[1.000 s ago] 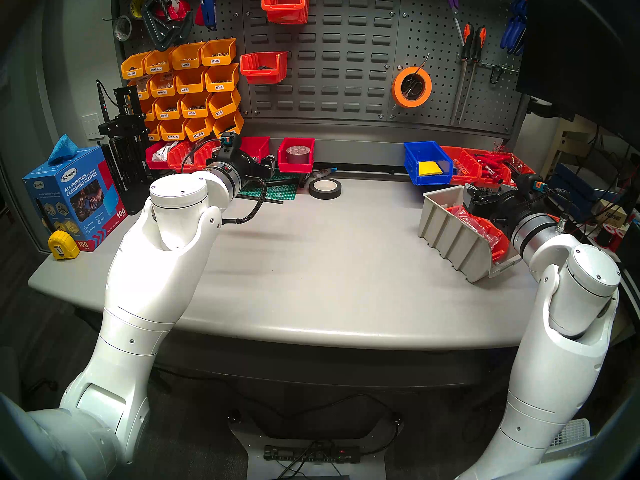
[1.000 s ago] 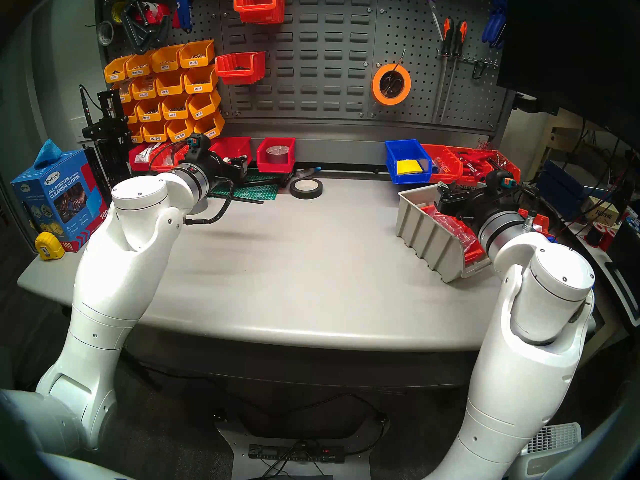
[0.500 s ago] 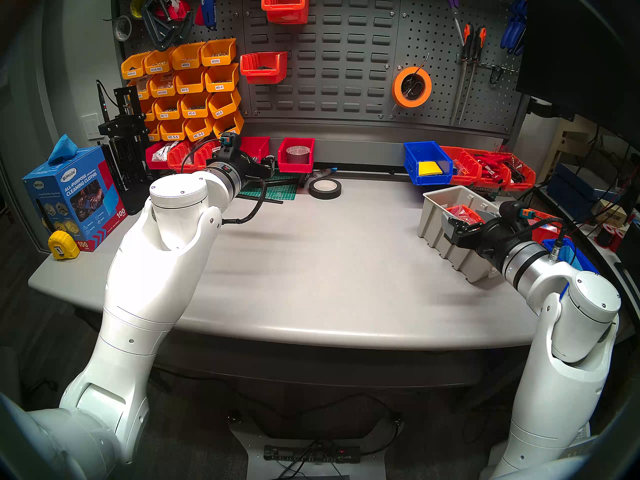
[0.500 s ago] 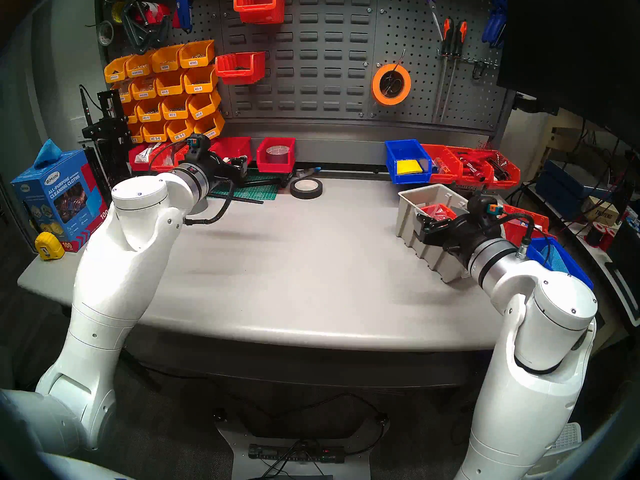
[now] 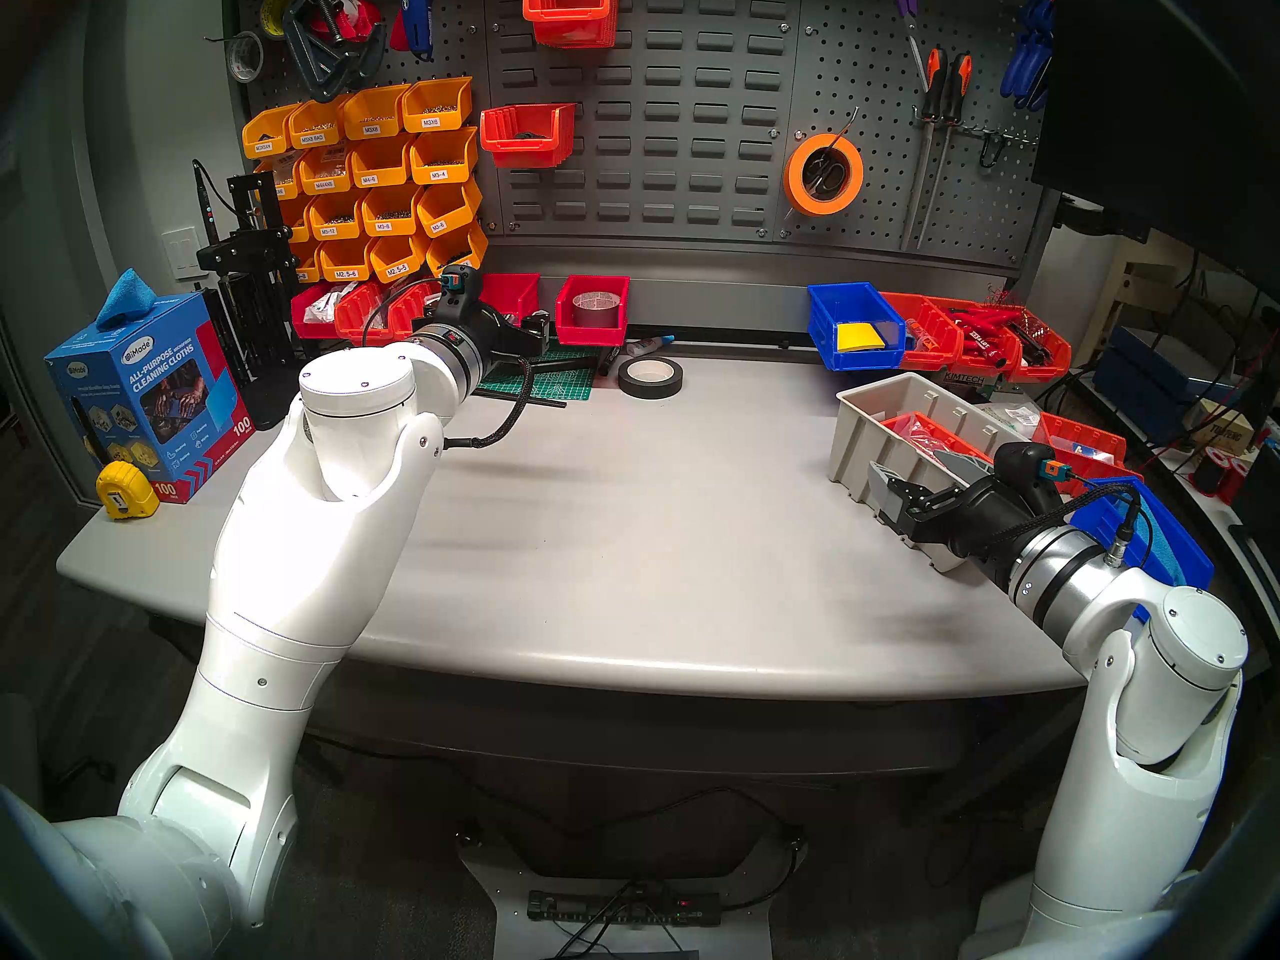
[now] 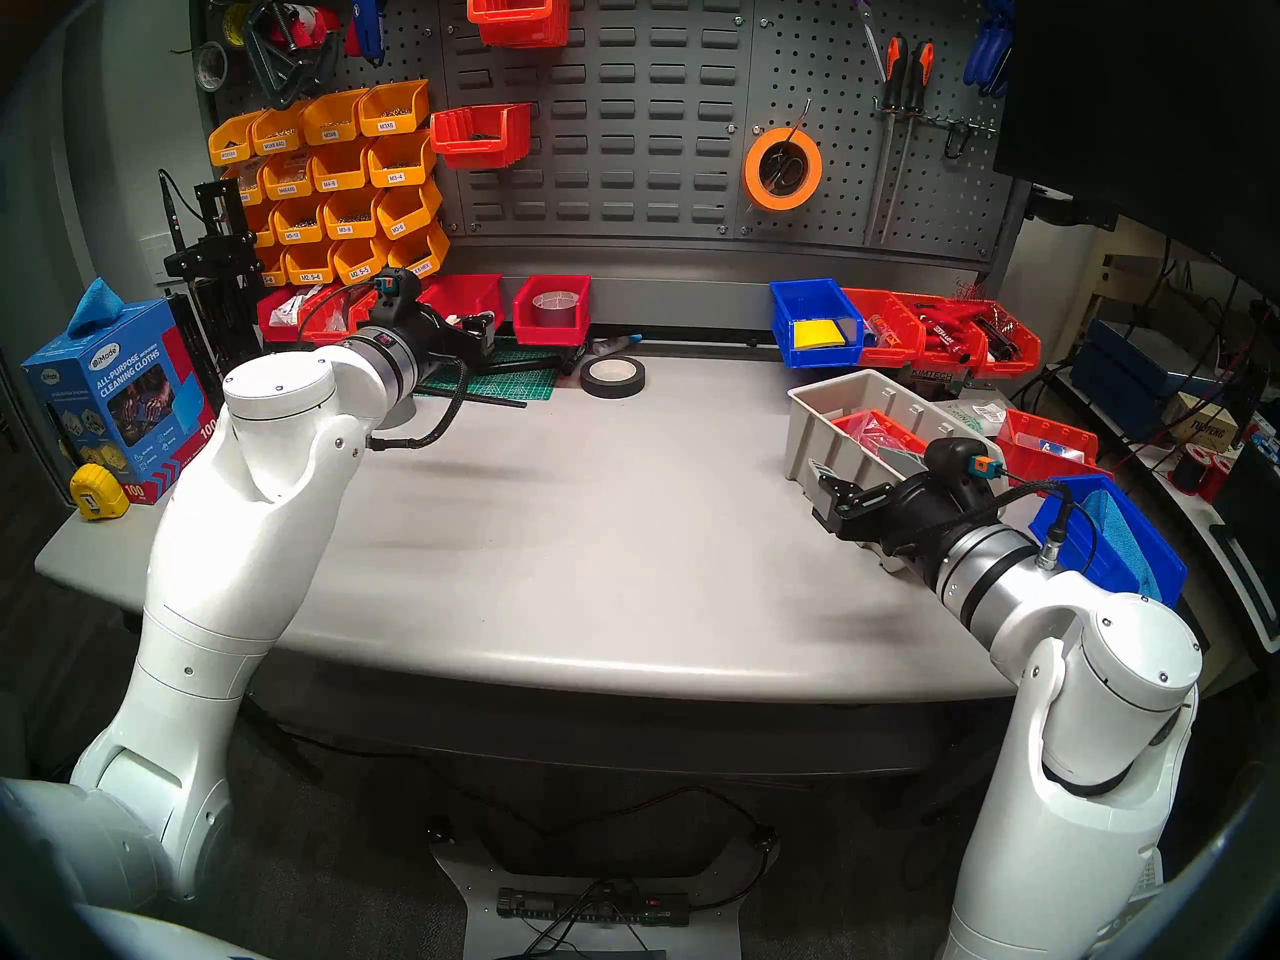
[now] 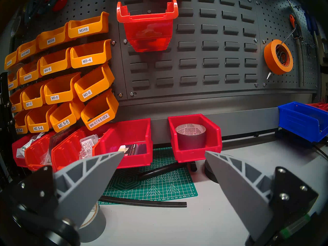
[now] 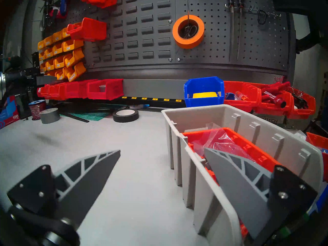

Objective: Hang all the unorganized tool boxes onto the wall

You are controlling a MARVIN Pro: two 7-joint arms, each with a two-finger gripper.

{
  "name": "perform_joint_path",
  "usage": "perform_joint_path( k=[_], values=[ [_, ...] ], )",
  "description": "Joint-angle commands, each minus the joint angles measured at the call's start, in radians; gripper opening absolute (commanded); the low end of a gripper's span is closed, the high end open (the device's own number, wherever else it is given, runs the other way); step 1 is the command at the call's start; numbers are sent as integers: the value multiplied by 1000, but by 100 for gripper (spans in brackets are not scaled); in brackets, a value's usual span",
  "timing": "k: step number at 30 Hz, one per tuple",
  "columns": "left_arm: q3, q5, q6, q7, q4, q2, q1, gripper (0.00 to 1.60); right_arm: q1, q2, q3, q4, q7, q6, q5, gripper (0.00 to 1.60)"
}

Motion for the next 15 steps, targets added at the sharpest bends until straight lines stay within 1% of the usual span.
perform_joint_path(
  k=[1,6,9,11,15],
  values=[
    [-2,1,-6,-1,-12,-1,-17,160,-54,1,49,0,54,-52,39,160],
    [-1,0,-6,0,-13,0,-17,160,-56,4,92,0,89,-96,71,160],
    [-1,0,-6,0,-13,0,-17,160,-54,6,105,0,103,-113,83,160],
    [-1,-1,-6,1,-13,1,-18,160,-44,12,130,0,124,-140,105,160],
    [0,-2,-7,1,-13,1,-18,160,-36,22,162,0,151,-171,131,160]
  ],
)
